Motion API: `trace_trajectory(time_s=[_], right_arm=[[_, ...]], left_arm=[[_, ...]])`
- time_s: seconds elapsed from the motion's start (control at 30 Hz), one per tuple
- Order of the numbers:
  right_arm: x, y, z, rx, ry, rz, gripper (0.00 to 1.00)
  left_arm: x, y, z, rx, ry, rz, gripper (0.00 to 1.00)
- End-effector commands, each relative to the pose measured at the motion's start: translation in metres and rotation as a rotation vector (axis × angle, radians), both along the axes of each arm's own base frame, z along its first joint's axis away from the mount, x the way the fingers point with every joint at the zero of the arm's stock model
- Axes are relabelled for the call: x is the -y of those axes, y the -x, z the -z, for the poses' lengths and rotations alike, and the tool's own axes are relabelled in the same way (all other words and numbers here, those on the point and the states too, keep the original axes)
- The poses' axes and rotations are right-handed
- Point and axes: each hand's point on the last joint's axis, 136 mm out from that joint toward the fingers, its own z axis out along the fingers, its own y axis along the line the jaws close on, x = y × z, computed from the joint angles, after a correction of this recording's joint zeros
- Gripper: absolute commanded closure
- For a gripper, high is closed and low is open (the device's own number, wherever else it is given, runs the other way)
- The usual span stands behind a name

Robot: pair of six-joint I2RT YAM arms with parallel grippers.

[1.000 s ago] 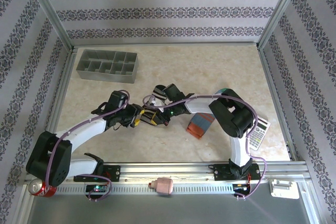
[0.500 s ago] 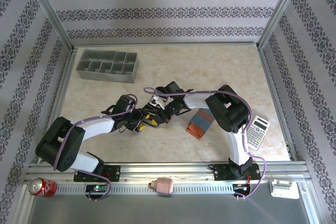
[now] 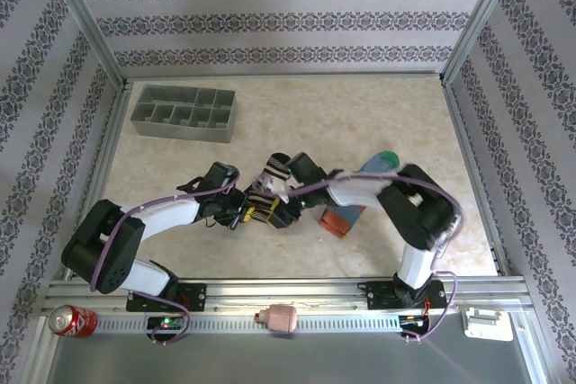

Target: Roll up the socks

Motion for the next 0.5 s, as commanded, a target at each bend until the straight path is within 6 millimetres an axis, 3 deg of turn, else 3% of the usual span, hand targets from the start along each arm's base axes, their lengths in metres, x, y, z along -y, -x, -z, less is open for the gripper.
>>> trace_trajectory(time_s=[0.0, 0.17, 0.47], right_arm=[[0.004, -0.032, -0.031, 0.561, 0.053, 0.041, 0.41], [0.003, -0.020, -0.031, 0.838, 0.206, -0.048, 0.38], [-0.042, 0.000, -0.007, 0.976, 0.281, -0.260, 0.42]], left_arm=[[-0.034, 0.048, 0.029, -0.253, -0.130, -0.105, 1.00], [-0.037, 0.050, 0.025, -0.322, -0.127, -0.127, 1.00], [-0.041, 0.051, 0.028, -0.379, -0.134, -0.100, 1.00]])
